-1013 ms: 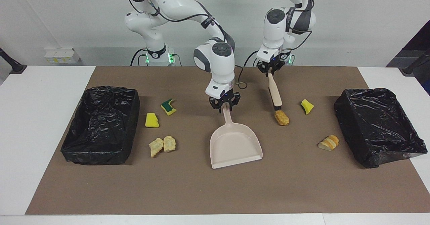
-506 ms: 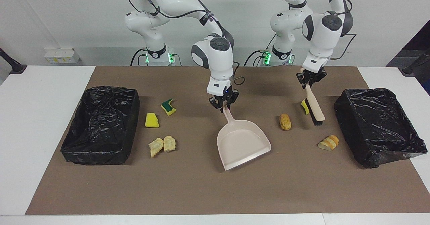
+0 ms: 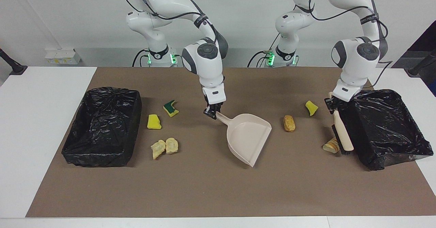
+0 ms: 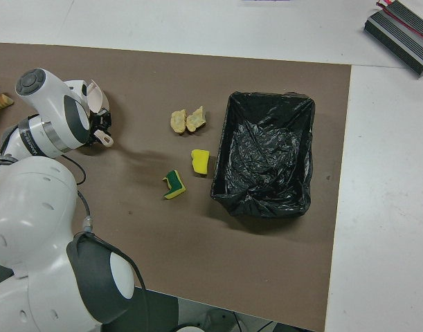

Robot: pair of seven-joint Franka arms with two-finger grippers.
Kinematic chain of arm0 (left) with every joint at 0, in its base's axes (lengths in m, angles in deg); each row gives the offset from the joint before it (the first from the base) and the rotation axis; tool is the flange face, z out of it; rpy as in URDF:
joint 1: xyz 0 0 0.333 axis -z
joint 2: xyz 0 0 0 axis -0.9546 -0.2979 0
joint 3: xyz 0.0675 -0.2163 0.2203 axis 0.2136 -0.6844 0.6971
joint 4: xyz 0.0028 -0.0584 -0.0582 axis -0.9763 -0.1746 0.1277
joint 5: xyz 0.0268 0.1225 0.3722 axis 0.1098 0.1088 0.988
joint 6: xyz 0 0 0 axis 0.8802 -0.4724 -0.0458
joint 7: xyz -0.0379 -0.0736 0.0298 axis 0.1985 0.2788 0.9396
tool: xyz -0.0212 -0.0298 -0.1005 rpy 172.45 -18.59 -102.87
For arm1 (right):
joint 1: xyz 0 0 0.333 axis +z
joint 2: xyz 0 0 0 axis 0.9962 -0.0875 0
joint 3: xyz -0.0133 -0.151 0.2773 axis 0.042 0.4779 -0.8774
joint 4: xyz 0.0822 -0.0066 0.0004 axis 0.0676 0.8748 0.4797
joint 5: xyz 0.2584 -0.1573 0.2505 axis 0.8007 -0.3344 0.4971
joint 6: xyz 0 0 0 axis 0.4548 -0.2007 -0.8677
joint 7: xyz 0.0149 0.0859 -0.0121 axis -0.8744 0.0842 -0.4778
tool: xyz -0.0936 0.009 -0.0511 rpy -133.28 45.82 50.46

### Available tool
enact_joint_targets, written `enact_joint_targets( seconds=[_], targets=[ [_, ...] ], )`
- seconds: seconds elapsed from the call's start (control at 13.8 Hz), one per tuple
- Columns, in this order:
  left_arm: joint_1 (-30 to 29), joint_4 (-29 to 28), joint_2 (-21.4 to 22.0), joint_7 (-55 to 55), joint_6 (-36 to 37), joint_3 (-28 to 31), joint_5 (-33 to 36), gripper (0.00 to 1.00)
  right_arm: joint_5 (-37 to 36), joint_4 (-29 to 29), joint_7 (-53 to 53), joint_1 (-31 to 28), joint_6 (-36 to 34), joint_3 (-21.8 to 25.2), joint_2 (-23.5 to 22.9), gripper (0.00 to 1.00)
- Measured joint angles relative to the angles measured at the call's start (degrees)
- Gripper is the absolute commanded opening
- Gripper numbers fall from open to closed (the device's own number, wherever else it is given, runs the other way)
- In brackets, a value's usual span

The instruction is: Sweep and dump trash in bin

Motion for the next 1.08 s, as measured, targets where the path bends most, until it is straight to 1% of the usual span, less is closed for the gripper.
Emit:
enact_joint_targets(
  seconds=[0.14, 0.29, 0.43, 0.58, 0.72, 0.87, 1.01, 1.08],
  targets=[
    [0.18, 1.0, -2.35, -0.58, 0.08, -0.58, 0.02, 0.0, 0.0, 0.0, -5.61, -0.49, -0.27, 0.08, -0.04, 0.0],
    [2.22, 0.5, -2.54, -0.25, 1.12, -1.38, -0.58, 0.0, -0.12, 0.0, -8.71, -0.57, -0.59, 0.08, -0.04, 0.0],
    [6.55, 0.48, -2.02, 1.64, 4.96, -1.7, -2.28, 0.0, -0.17, 0.0, -12.55, -0.57, -1.97, 0.07, -0.05, 0.0],
    [11.79, 0.53, -0.89, 6.74, 8.67, -1.92, -2.57, 0.0, -0.44, 0.0, -15.8, -0.57, -3.36, 0.07, -0.05, 0.0],
    [14.73, 0.88, 1.75, 9.78, 13.13, -2.13, -4.76, 0.0, -0.59, -0.03, -18.32, -0.57, -3.95, 0.08, -0.04, 0.0],
    [14.91, 1.09, 5.97, 11.64, 18.0, -1.89, -7.58, 0.0, -0.77, -0.11, -21.25, -0.71, -4.48, 0.1, -0.04, 0.0],
    [14.79, 0.5, 9.81, 20.86, 23.2, -1.39, -8.23, 0.0, -0.85, -0.17, -22.73, -0.94, -4.51, 0.14, -0.04, 0.0],
    [14.65, -0.12, 10.91, 26.66, 24.43, -1.27, -8.25, 0.0, -0.9, -0.23, -23.36, -0.95, -4.51, 0.17, -0.05, 0.0]
  ],
)
